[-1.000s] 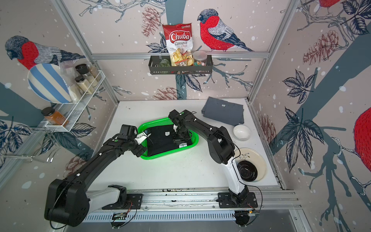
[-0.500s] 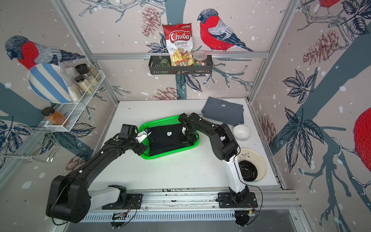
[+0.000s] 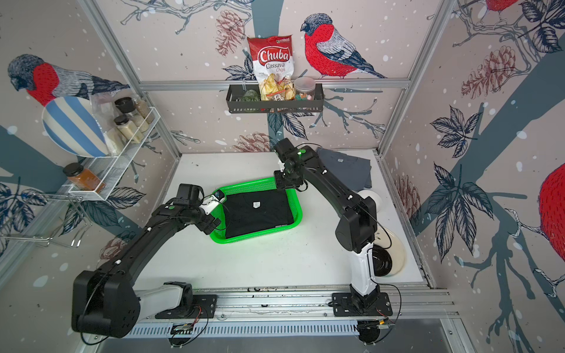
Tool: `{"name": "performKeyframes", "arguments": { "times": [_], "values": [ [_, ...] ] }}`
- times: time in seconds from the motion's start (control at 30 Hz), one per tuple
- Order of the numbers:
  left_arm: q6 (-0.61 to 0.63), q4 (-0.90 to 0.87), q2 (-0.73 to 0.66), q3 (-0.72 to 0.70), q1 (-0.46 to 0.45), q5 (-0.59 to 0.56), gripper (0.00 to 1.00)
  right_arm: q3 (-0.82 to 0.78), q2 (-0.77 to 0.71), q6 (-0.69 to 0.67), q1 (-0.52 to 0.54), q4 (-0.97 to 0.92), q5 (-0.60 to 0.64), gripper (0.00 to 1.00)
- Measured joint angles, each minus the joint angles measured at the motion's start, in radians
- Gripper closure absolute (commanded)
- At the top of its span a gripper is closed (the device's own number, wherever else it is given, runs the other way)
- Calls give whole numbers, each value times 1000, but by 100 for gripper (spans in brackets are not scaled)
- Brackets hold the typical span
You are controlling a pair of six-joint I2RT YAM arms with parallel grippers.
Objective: Put the folded t-shirts into the basket
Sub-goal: Adjust the T-shirt in the bin, then move the T-shirt to the center of the board.
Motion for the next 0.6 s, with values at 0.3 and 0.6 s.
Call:
{"name": "performKeyframes", "arguments": {
  "times": [0.3, 0.6],
  "values": [
    [-5, -33, -11, 36, 45, -49, 5, -172, 8, 51, -245, 210, 130, 38],
    [-30, -69, -42, 52, 46, -77, 5, -159, 211, 97, -329, 609, 105, 46]
  ]
}}
